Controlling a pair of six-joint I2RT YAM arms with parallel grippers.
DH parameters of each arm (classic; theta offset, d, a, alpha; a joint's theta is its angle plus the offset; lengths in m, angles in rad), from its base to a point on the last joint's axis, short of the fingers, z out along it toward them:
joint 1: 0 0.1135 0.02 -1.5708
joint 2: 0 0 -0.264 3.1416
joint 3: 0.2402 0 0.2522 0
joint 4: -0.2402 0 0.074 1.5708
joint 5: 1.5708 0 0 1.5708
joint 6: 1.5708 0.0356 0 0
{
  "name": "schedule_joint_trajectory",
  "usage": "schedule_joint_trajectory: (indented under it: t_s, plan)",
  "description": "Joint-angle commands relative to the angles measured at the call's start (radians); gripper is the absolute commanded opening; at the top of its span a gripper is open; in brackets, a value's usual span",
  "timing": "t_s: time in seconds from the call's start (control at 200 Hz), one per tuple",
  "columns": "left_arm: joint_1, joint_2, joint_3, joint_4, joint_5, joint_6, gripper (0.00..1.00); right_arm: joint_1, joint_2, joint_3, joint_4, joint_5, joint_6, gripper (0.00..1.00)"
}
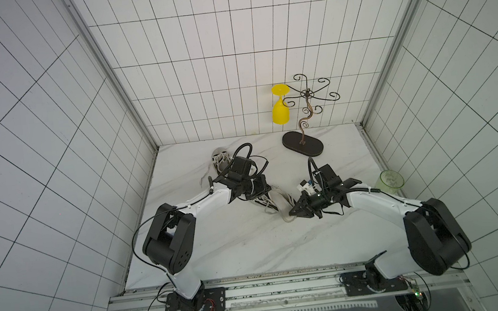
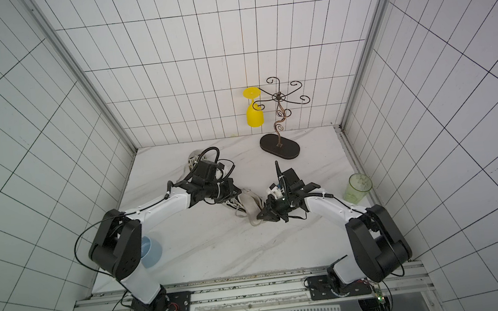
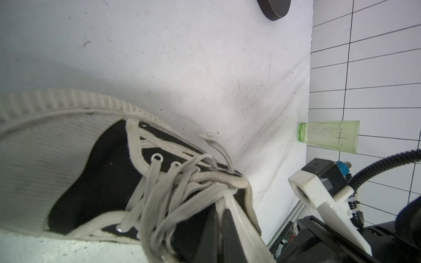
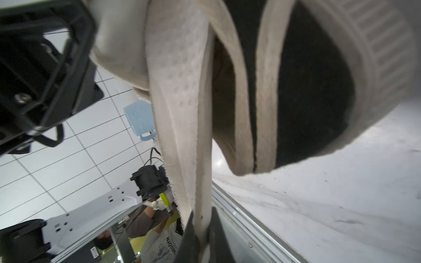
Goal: Insert the insole into the shoe
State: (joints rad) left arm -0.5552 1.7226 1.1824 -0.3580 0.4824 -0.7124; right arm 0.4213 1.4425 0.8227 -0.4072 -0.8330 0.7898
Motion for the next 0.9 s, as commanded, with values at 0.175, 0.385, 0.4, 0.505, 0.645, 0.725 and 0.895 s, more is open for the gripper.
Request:
schedule_joint_trajectory:
  t_s: [0.175, 0.385, 0.4, 0.505, 0.645, 0.725, 0.895]
  plan:
    - [-0.049, 0.051, 0.170, -0.207, 0.070, 0.299, 0.00, -0.013, 0.075, 0.390, -0.380, 0.376, -0.364, 0.09]
    - [-0.070, 0.097, 0.223, -0.257, 0.014, 0.372, 0.00, -0.012, 0.130, 0.500, -0.468, 0.415, -0.438, 0.09]
    - [-0.069, 0.098, 0.225, -0.257, 0.013, 0.373, 0.00, -0.010, 0.135, 0.501, -0.475, 0.422, -0.448, 0.09]
    - [-0.063, 0.102, 0.227, -0.249, -0.016, 0.365, 0.00, -0.009, 0.178, 0.515, -0.583, 0.502, -0.533, 0.09]
    - [-0.050, 0.117, 0.230, -0.243, -0.042, 0.355, 0.00, -0.006, 0.163, 0.485, -0.653, 0.550, -0.607, 0.09]
    - [-0.051, 0.123, 0.237, -0.239, -0.047, 0.363, 0.00, -0.006, 0.151, 0.454, -0.665, 0.527, -0.620, 0.09]
    - [-0.083, 0.134, 0.264, -0.249, 0.003, 0.456, 0.00, -0.004, 0.135, 0.459, -0.666, 0.623, -0.595, 0.11]
